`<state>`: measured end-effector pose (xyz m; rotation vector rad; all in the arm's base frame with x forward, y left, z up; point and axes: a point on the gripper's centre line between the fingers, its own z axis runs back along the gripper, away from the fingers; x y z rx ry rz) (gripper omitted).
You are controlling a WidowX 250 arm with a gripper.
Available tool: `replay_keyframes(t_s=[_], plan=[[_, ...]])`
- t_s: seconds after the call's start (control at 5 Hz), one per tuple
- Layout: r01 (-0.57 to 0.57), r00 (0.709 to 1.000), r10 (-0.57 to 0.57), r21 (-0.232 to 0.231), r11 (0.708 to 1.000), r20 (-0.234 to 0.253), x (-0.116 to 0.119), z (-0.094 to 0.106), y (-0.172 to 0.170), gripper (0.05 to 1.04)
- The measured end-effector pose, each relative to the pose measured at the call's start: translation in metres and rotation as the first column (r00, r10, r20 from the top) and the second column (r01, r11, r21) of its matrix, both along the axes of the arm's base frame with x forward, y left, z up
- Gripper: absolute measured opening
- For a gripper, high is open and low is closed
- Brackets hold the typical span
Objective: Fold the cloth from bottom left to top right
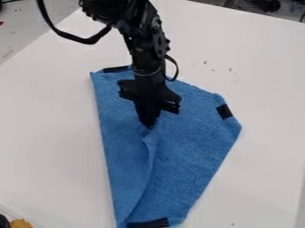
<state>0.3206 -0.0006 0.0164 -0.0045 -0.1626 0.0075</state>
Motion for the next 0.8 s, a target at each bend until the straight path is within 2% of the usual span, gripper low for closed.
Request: replay_keyframes(t_s=[0.2, 0.4, 0.6, 0.8], plan=[[0.026, 1.000, -0.026, 0.005, 1.000, -0.005, 0.009, 0.011, -0.011, 0.464], [-0.060, 0.998, 0.061, -0.009, 0.998, 0.012, 0.023, 0.029, -0.029, 0.770], [-0.143, 0.987, 0.143, -0.011, 0.990, 0.067, 0.036, 0.034, -0.046, 0.994], [-0.085, 0.995, 0.082, 0.070, 0.994, 0.054, 0.039, 0.047, -0.050, 1.002]])
